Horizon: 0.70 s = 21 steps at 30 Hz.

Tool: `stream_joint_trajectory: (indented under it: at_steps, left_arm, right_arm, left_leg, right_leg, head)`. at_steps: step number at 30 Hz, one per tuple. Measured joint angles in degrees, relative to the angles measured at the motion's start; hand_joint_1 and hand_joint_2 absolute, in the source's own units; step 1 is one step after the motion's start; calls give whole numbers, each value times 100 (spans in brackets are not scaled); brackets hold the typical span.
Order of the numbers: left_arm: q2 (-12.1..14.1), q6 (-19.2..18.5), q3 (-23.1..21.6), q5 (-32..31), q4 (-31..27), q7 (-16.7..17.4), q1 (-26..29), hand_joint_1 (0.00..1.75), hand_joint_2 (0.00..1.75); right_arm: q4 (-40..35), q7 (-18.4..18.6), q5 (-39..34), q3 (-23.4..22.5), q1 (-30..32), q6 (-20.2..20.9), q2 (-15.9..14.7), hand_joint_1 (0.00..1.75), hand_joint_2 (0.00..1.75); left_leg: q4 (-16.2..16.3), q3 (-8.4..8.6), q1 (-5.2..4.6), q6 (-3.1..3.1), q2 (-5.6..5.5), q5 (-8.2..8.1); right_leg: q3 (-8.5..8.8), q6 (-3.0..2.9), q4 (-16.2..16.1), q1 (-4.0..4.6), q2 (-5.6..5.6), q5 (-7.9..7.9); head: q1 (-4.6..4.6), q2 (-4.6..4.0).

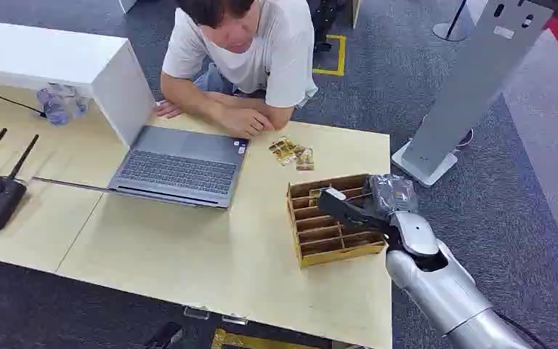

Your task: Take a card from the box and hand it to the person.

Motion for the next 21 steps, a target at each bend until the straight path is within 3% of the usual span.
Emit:
stream_joint_trajectory:
  at_steps: [3,4,16,21]
  left_arm:
    - [0,2,0,0,0,2,1,0,0]
    - [0,13,0,0,0,2,3,0,175]
    - [44,105,-7,70,2,-98,25,0,175]
    - [63,109,-7,142,2,-77,104,0,175]
  right_arm:
    - [15,-7,-44,4,-12,-4,2,154,175]
    - [31,-9,-48,11,-22,-7,7,154,175]
    - [76,-2,-199,57,-75,-177,31,155,175]
    - [-194,168,-230,31,-81,-356,-26,155,175]
  left_leg:
    - [0,0,0,0,0,0]
    - [0,0,0,0,0,0]
    - [0,0,0,0,0,0]
    - [0,2,0,0,1,0]
  right_leg:
    - [0,0,0,0,0,0]
    - [0,0,0,0,0,0]
    - [0,0,0,0,0,0]
    - [-1,0,0,0,2,0]
  head:
    - [0,0]
    - [0,0]
    - [0,0]
    - [0,0]
